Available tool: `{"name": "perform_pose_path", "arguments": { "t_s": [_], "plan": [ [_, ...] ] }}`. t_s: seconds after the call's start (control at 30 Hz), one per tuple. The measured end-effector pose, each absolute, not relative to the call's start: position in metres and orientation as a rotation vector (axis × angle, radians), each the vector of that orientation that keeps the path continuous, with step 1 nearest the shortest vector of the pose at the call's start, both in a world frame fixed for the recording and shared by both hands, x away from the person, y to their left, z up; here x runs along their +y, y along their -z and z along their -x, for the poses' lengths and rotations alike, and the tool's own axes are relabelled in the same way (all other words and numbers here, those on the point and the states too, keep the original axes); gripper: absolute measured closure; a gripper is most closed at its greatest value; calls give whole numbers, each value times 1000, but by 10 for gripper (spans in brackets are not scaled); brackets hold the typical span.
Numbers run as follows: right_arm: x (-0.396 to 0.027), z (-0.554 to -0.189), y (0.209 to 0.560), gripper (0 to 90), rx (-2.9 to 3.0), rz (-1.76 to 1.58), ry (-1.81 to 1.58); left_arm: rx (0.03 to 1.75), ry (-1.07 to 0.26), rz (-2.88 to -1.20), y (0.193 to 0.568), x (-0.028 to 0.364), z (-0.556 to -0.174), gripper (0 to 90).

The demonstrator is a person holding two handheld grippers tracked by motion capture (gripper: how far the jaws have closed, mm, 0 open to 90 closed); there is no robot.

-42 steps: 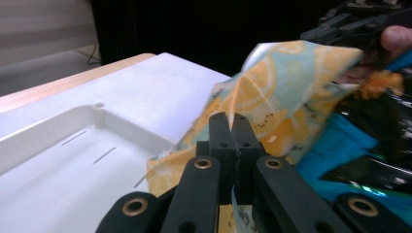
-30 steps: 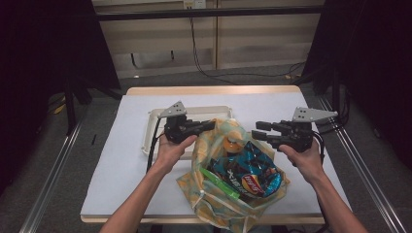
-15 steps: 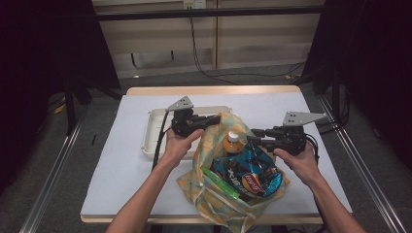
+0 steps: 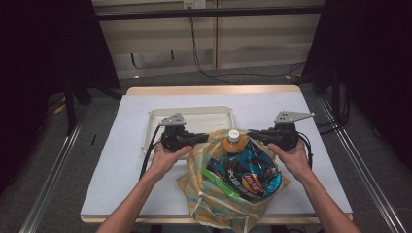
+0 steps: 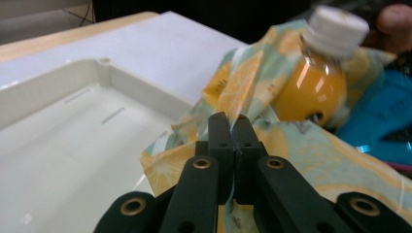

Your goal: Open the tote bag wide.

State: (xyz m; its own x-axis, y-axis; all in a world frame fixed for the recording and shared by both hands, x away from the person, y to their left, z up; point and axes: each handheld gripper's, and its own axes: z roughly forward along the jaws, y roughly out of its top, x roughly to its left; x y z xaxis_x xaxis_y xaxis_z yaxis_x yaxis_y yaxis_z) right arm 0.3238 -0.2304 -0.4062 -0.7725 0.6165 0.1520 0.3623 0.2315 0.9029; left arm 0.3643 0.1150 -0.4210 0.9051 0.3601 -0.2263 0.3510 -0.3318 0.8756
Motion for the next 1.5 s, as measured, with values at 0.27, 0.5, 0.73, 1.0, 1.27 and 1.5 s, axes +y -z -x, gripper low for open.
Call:
{"name": "perform_pose_path", "arguments": {
  "t_s": [0.27, 0.5, 0.73, 1.0, 1.27, 1.5],
  "plan": [
    [-225, -323, 425, 900, 2324, -937, -1484, 545, 14, -2012, 447, 119, -354, 892],
    [-226, -321, 445, 900, 2353, -980, -1464, 545, 71, -2042, 463, 120, -344, 890],
    [-226, -320, 450, 900, 2365, -980, -1471, 543, 94, -2060, 471, 125, -338, 886],
    [-223, -320, 463, 900, 2402, -994, -1445, 546, 97, -2130, 487, 119, -336, 891],
    [-223, -322, 470, 900, 2425, -1000, -1419, 572, 91, -2157, 490, 118, -339, 892],
    [-223, -325, 478, 900, 2483, -1007, -1350, 575, 82, -2159, 490, 117, -339, 887]
  ]
}}
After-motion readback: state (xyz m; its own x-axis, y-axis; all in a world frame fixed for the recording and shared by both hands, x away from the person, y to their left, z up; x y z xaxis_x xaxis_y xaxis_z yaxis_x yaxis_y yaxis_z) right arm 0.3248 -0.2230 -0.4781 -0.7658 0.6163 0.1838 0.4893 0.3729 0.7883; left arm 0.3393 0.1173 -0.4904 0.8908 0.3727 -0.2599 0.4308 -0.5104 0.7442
